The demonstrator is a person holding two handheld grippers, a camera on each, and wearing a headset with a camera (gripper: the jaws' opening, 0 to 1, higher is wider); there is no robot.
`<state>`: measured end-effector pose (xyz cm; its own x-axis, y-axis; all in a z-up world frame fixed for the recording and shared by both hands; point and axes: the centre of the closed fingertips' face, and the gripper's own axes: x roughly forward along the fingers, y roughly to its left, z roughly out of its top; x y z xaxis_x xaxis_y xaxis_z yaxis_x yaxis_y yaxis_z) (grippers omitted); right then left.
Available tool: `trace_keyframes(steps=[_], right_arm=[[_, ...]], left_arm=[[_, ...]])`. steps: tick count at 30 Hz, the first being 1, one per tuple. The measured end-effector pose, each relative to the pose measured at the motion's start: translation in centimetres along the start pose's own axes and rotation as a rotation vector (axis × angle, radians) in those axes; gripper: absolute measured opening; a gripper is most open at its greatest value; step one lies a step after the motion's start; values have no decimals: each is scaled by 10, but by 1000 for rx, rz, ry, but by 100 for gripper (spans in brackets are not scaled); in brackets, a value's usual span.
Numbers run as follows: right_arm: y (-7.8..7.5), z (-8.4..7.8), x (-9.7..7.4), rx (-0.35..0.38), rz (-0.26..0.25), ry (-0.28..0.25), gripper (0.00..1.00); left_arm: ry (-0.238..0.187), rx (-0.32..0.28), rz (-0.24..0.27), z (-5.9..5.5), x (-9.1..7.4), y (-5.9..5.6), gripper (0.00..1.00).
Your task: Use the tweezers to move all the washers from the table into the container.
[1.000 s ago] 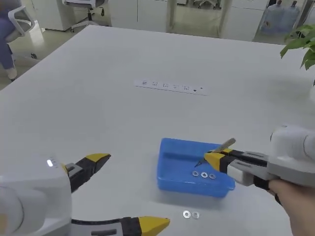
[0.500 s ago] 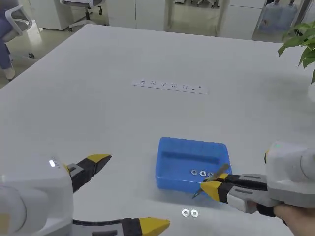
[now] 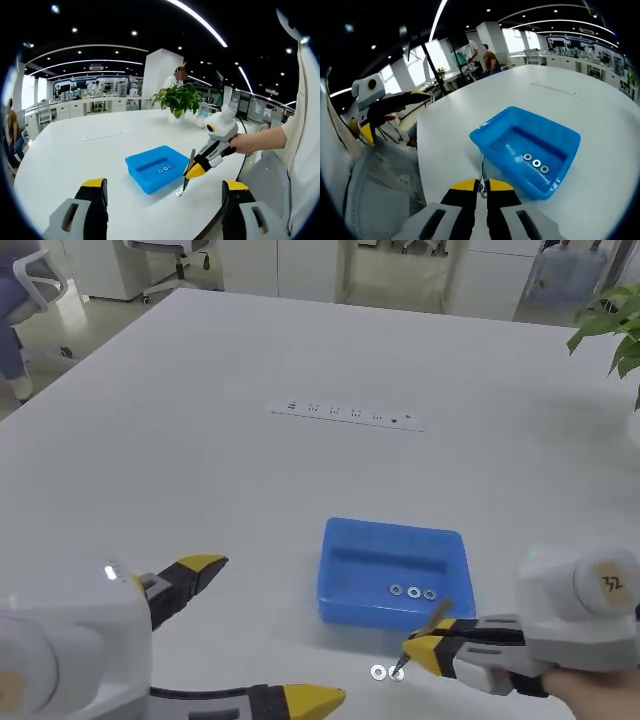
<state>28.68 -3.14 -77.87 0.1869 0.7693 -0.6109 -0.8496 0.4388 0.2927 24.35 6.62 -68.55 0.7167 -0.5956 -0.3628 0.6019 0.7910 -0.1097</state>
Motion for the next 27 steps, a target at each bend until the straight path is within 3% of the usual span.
trace_keyframes(steps=[2,5,19,23,25,27], right_arm=[[1,-4,2,-31,1,30,3],[4,-2,2,-58,0,33,3],[41,-9,10,-397,60,119,3],[49,-20,11,-436,83,150,3],[44,-32,11,-525,50,195,2],[49,-39,10,-521,53,187,2]], left_arm=[[1,-2,-1,0,0,0,97],[2,-3,1,-1,0,1,97],[0,-2,0,1,1,0,97],[0,-2,2,1,1,0,97],[0,-1,2,1,0,0,97],[-3,-2,2,1,0,-1,97]])
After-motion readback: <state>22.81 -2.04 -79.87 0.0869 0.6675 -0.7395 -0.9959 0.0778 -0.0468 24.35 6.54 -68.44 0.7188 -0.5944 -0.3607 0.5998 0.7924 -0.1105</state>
